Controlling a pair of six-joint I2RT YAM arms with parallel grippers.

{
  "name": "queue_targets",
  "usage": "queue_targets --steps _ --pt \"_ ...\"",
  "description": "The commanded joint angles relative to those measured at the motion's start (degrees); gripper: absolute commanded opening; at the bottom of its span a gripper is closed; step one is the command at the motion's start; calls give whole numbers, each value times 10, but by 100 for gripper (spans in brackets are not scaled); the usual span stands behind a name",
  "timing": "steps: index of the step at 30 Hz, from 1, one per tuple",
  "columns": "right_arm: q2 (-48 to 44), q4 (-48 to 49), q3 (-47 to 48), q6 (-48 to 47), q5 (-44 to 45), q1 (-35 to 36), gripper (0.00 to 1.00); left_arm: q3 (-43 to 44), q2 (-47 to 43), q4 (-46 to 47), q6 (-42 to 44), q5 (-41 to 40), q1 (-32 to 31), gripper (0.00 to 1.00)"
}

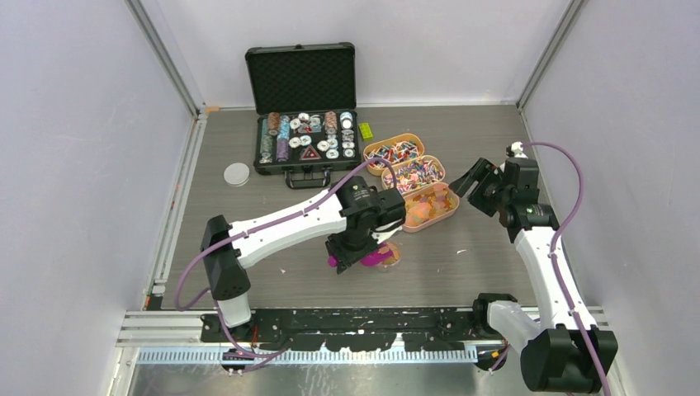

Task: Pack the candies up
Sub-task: Place the fake candies in the packing bottle.

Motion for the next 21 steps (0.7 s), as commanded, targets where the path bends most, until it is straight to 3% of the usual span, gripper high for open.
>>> queue_targets --steps 1,9,21 --pt "-18 12 -2 -1 -26 -2 70 -7 -13 -102 -28 4 -3 0" --pt "-44 31 -36 48 -96 -1 58 -11 -11 -105 -34 -20 -12 0" --pt "-59 20 -50 72 -137 0 56 -3 -21 -119 -38 -26 -13 0"
